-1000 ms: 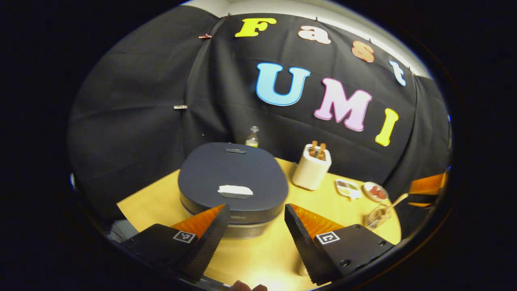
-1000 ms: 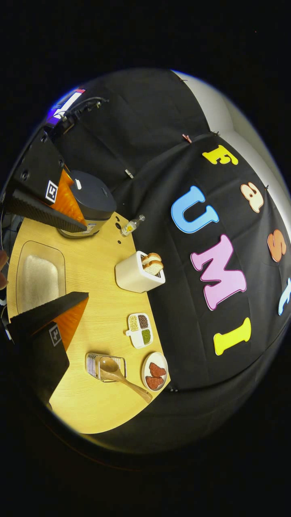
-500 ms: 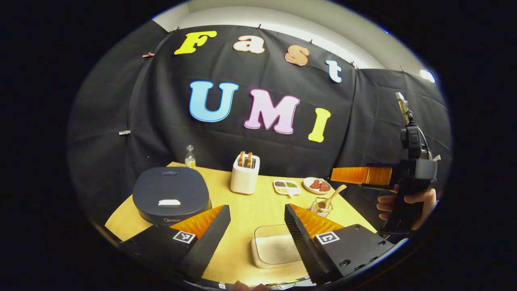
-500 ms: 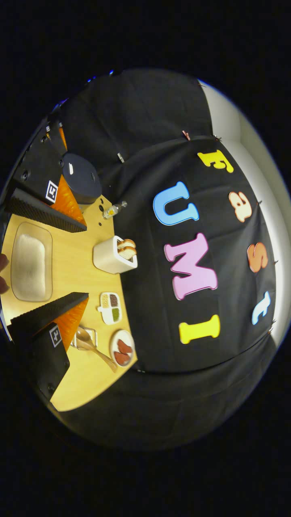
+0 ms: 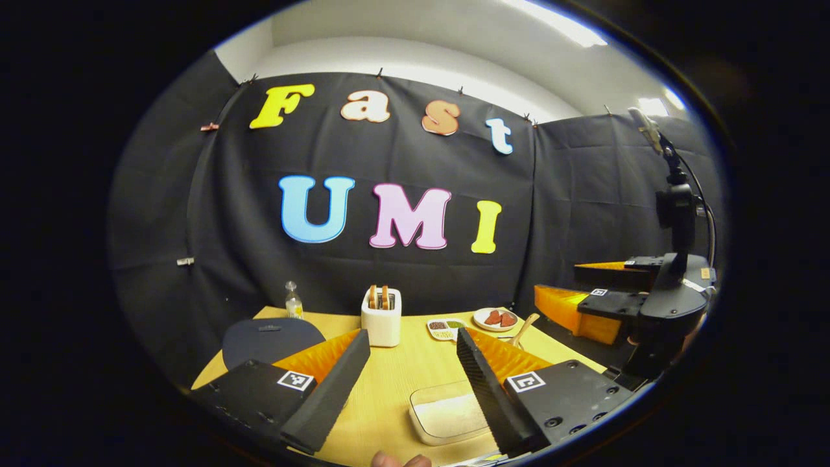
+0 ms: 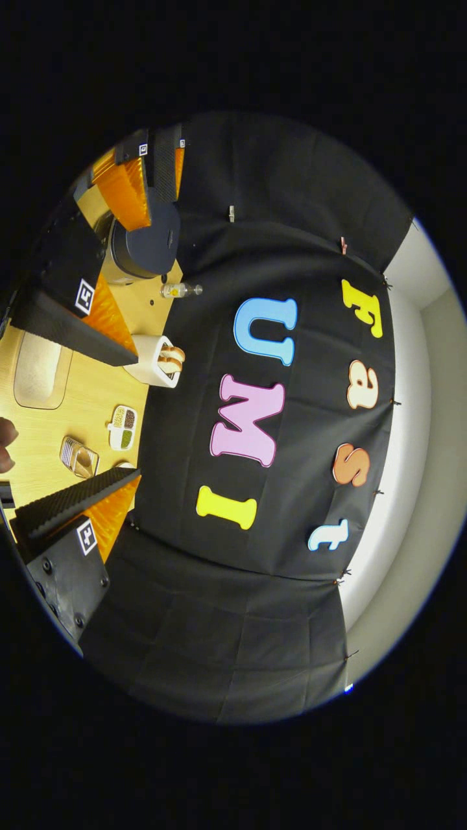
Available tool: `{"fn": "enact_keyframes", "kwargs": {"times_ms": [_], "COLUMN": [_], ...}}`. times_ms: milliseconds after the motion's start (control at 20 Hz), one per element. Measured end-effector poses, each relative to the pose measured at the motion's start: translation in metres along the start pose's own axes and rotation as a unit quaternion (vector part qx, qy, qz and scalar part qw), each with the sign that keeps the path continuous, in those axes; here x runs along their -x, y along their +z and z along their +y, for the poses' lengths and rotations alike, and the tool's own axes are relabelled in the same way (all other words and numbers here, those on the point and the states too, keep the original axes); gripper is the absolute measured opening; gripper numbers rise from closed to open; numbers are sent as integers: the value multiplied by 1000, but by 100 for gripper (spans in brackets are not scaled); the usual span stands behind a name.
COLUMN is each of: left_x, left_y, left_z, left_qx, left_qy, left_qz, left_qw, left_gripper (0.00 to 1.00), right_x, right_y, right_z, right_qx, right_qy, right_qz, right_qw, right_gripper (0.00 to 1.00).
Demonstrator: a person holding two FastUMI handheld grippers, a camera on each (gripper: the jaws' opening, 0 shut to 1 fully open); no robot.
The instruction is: Close the left gripper, press the button to open the rice cooker; take a wooden spoon from the chopstick holder with the right hand, scoop a spoonful of rice and pour it into the rice cooker, then put the wooden spoon back into the chopstick holder.
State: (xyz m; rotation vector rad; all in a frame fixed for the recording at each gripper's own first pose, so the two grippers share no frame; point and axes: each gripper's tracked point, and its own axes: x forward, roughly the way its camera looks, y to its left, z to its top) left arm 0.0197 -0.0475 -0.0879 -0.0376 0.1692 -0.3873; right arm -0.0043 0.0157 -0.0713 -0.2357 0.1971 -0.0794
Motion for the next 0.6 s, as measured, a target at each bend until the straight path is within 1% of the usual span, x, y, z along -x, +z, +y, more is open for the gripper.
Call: {"fn": "enact_keyframes", "kwargs": {"times_ms": [150, 250, 400, 600], "left_x": [14, 14, 16, 12], "left_y": [11, 11, 14, 6], "left_z": [5, 2, 5, 8], "left_qx": [-9, -18, -31, -8], "left_qy": [21, 29, 45, 57], "left_qz": [-23, -19, -22, -10], "left_qw": [999, 999, 998, 998], "left_gripper": [92, 93, 93, 93], "right_x": [1, 1, 3, 1], "right_y": [17, 10, 8, 1], "right_z": [-7, -11, -25, -30], "right_qx": [-7, -18, -36, -47], "right_qy": [-1, 2, -4, 0], "right_qz": [-27, -18, -16, -9], "right_qw": [1000, 1000, 999, 999], "right_gripper": [98, 97, 98, 98]}}
